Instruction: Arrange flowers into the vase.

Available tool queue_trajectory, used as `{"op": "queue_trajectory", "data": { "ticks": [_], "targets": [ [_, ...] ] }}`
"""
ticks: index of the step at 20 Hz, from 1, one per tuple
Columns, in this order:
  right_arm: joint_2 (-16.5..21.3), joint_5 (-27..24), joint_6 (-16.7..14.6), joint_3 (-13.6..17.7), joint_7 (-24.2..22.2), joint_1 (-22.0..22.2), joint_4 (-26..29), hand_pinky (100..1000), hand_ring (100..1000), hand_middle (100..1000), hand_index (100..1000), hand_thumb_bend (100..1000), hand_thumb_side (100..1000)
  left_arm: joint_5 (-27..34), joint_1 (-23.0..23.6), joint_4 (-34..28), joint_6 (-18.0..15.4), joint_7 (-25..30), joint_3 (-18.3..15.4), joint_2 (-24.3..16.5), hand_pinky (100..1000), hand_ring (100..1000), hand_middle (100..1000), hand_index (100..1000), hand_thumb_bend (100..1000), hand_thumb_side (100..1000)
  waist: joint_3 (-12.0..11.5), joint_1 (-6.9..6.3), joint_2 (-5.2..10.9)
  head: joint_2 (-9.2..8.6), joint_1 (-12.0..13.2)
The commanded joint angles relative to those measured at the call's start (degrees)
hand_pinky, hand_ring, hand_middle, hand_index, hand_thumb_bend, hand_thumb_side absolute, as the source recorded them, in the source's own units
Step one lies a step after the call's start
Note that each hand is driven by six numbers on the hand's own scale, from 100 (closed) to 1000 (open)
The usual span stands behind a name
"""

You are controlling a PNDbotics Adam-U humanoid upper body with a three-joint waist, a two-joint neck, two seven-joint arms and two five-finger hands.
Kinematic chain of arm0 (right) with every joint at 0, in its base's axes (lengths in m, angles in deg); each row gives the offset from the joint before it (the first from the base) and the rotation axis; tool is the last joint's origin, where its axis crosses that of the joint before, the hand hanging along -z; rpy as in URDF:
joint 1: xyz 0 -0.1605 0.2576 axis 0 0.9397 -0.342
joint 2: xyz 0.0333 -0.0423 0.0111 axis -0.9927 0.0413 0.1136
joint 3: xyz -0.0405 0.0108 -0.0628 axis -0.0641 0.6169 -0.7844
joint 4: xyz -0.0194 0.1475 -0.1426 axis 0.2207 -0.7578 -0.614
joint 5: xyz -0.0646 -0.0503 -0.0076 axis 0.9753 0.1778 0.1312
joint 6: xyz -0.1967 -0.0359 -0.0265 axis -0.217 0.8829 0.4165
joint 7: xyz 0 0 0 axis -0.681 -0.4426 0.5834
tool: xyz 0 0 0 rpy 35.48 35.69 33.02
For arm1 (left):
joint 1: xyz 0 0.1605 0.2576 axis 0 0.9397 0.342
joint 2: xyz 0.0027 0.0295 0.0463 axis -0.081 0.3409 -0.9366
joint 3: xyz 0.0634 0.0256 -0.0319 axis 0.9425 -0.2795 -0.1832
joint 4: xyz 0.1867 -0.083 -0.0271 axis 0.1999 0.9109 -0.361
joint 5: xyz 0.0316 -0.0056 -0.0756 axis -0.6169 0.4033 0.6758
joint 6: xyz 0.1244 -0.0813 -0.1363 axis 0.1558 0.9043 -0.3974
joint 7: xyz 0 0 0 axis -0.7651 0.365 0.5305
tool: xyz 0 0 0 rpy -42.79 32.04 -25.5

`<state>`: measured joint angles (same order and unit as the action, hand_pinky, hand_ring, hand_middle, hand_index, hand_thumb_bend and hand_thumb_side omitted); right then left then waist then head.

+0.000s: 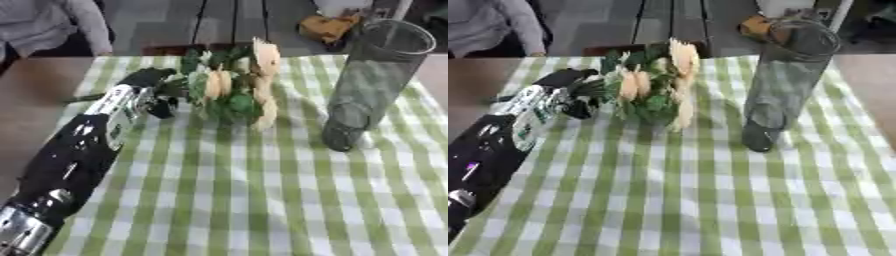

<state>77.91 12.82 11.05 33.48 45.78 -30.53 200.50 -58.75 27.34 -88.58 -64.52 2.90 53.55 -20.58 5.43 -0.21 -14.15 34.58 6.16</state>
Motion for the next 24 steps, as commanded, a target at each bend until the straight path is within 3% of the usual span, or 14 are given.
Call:
{"op": "queue_trajectory", "data": {
  "ticks": [1, 7, 15, 24],
  "targets": [
    [1.4, -0.4, -1.6, 0.6, 1.7, -0.1, 0.9, 713, 799, 835, 887, 100, 1000, 1.9, -1.1, -3.8, 0.7, -2.2, -0.4, -2.2, 100, 100, 100, 100, 100, 100, -0.1, 0.27, 1.48, -0.91, -0.4],
    [1.5, -0.3, -1.6, 0.8, 1.9, 0.2, 0.9, 713, 799, 834, 887, 100, 1000, 8.7, -0.9, -9.8, 5.2, -11.8, -2.1, -3.7, 100, 100, 100, 100, 136, 100, -0.2, 0.31, 1.77, -1.76, -0.8],
    [1.3, -0.3, -1.7, 0.9, 2.0, 0.3, 0.9, 712, 799, 834, 888, 100, 1000, 18.4, -0.8, -15.9, 6.8, -24.0, -3.8, -4.5, 100, 100, 100, 100, 224, 100, -0.2, 0.53, 1.81, -2.93, -0.5],
    [1.2, -0.3, -1.8, 0.9, 2.0, 0.5, 0.9, 712, 799, 834, 889, 100, 1000, 32.4, -1.1, -20.2, 5.9, -27.6, -4.8, -4.2, 100, 100, 100, 100, 326, 100, -0.3, 0.77, 1.67, -4.54, 1.2]
  ]
}}
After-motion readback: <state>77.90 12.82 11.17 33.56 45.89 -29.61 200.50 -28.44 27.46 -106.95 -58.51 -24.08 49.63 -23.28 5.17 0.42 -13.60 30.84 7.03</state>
